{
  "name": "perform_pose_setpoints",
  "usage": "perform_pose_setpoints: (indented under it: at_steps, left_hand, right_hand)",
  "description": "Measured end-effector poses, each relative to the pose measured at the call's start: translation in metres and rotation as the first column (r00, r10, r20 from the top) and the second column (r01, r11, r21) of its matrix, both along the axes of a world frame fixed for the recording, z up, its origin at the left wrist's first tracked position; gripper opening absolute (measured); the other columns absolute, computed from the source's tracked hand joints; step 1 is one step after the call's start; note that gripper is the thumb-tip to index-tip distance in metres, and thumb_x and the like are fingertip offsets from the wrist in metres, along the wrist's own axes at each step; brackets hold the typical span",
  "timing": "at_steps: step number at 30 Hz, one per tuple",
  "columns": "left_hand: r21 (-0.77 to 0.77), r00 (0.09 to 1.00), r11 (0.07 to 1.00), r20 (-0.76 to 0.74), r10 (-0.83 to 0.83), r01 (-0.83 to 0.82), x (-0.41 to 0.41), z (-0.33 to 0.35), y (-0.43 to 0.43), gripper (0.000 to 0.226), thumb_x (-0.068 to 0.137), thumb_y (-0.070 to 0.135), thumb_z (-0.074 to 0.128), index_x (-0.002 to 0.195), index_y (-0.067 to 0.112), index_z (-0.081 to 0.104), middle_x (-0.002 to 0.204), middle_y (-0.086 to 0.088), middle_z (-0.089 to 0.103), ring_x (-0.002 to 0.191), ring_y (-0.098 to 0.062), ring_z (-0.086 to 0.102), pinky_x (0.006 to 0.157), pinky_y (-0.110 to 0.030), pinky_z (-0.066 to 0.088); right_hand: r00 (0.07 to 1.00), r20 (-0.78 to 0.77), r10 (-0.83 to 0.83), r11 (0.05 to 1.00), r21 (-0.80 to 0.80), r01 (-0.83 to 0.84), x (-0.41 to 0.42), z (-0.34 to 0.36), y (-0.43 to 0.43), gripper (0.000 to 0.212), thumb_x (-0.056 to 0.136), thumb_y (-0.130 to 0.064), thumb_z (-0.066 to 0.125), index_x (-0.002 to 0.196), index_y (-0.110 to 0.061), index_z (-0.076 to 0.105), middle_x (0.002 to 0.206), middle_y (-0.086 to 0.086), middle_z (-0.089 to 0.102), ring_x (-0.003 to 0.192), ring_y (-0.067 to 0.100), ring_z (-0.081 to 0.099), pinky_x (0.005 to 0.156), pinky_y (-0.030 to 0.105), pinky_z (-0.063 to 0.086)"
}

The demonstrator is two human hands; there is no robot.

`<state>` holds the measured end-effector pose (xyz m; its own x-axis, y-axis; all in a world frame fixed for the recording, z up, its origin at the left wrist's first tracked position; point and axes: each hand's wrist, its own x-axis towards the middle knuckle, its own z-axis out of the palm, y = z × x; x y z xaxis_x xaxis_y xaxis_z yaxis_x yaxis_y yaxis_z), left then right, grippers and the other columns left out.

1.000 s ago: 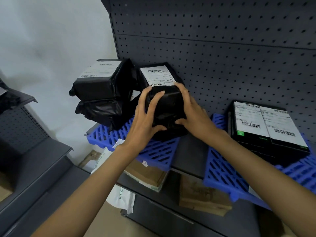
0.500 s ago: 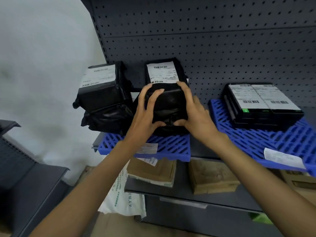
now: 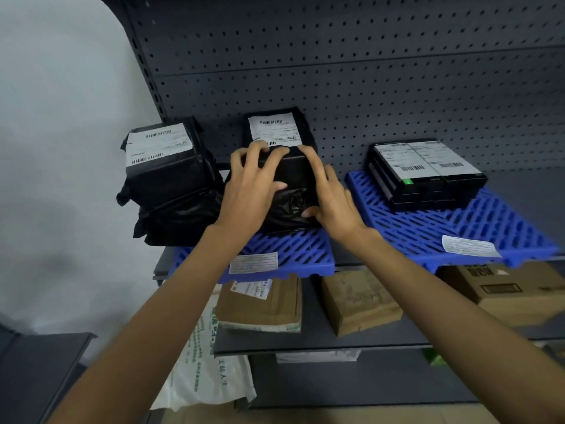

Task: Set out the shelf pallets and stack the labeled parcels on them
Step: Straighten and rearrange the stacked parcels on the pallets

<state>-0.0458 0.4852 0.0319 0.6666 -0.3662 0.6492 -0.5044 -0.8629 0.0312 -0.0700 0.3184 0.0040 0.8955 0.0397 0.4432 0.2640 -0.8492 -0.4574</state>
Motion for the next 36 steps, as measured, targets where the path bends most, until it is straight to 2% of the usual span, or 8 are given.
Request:
perform_pose_setpoints:
  at_steps: [4, 10, 13, 16, 22, 26, 31, 36]
  left_hand:
    - [-0.061, 0.997, 0.995, -0.026, -0.077, 0.075, 0.006, 0.011, 0.009, 0.055, 0.083, -0.002, 0.069, 0.132, 0.021, 0.058, 0.131, -0.006, 0.052, 0.11, -0.034, 0.048, 0.095, -0.035, 0.044]
    - [-0.114, 0.987, 0.983, -0.052, -0.151, 0.145, 0.003, 0.01, 0.012, 0.056, 0.082, -0.012, 0.065, 0.128, 0.02, 0.06, 0.129, -0.003, 0.053, 0.109, -0.029, 0.05, 0.089, -0.017, 0.035]
    - [-0.056, 0.99, 0.989, -0.03, -0.135, 0.134, 0.005, 0.015, 0.009, 0.051, 0.086, -0.001, 0.067, 0.13, 0.023, 0.059, 0.127, 0.0, 0.054, 0.107, -0.028, 0.054, 0.083, -0.032, 0.052]
    - [0.075, 0.995, 0.992, -0.028, -0.096, 0.097, 0.002, 0.026, 0.015, 0.049, 0.093, 0.018, 0.062, 0.139, 0.029, 0.052, 0.134, 0.005, 0.055, 0.113, -0.025, 0.057, 0.076, -0.042, 0.057]
    - [0.056, 0.988, 0.997, 0.141, -0.064, 0.057, -0.012, 0.037, 0.078, 0.043, 0.099, 0.034, 0.051, 0.141, 0.021, 0.051, 0.135, -0.001, 0.057, 0.13, -0.023, 0.049, 0.105, -0.04, 0.044]
    - [-0.137, 0.989, 0.985, 0.09, 0.116, -0.103, -0.025, 0.032, 0.14, 0.047, 0.098, 0.047, 0.049, 0.139, 0.023, 0.05, 0.139, -0.002, 0.052, 0.126, -0.026, 0.047, 0.103, -0.043, 0.043]
    - [-0.149, 0.97, 0.962, -0.122, 0.213, -0.23, -0.039, 0.004, 0.179, 0.078, 0.084, 0.069, 0.05, 0.151, 0.037, 0.023, 0.151, 0.003, 0.032, 0.115, -0.028, 0.057, 0.078, -0.049, 0.056]
    - [-0.398, 0.964, 0.907, -0.265, 0.034, -0.141, -0.034, -0.033, 0.187, 0.112, 0.073, 0.06, 0.07, 0.154, 0.038, -0.004, 0.157, -0.005, 0.019, 0.13, -0.027, 0.045, 0.088, -0.054, 0.053]
  right_hand:
    - [0.998, 0.006, 0.057, 0.998, -0.012, -0.057, 0.0, 0.003, -0.006, 0.114, 0.077, -0.004, 0.078, 0.151, -0.046, 0.002, 0.116, 0.006, 0.047, 0.089, 0.03, 0.06, 0.068, 0.048, 0.054]
    - [0.989, 0.115, 0.089, 0.996, 0.003, -0.09, -0.009, 0.004, -0.012, 0.075, 0.095, -0.021, 0.063, 0.151, -0.037, 0.017, 0.107, 0.004, 0.044, 0.075, 0.019, 0.052, 0.063, 0.034, 0.049]
    - [0.992, 0.105, 0.068, 0.998, -0.015, -0.066, -0.006, 0.012, -0.016, 0.06, 0.098, -0.026, 0.056, 0.147, -0.037, 0.025, 0.104, 0.005, 0.046, 0.073, 0.024, 0.054, 0.062, 0.041, 0.052]
    - [0.985, 0.172, -0.03, 0.982, -0.179, 0.062, -0.003, 0.029, -0.018, 0.047, 0.099, -0.047, 0.046, 0.144, -0.034, 0.037, 0.107, 0.007, 0.047, 0.094, 0.028, 0.051, 0.068, 0.036, 0.048]
    - [0.919, 0.394, 0.038, 0.939, -0.327, 0.102, 0.001, 0.059, 0.009, 0.051, 0.098, -0.05, 0.045, 0.143, -0.026, 0.044, 0.124, 0.009, 0.048, 0.11, 0.028, 0.046, 0.084, 0.039, 0.043]
    - [0.892, 0.343, 0.295, 0.871, -0.48, -0.104, 0.009, 0.072, 0.068, 0.059, 0.097, -0.047, 0.049, 0.148, -0.022, 0.036, 0.136, 0.007, 0.048, 0.124, 0.028, 0.044, 0.094, 0.038, 0.039]
    - [0.906, 0.137, 0.401, 0.774, -0.579, -0.255, 0.034, 0.074, 0.129, 0.063, 0.097, -0.043, 0.05, 0.152, -0.022, 0.028, 0.154, 0.008, 0.034, 0.14, 0.033, 0.033, 0.116, 0.045, 0.021]
    - [0.909, 0.027, 0.415, 0.802, -0.483, -0.352, 0.048, 0.072, 0.158, 0.066, 0.094, -0.041, 0.057, 0.151, -0.029, 0.027, 0.148, 0.01, 0.036, 0.128, 0.045, 0.039, 0.102, 0.055, 0.041]
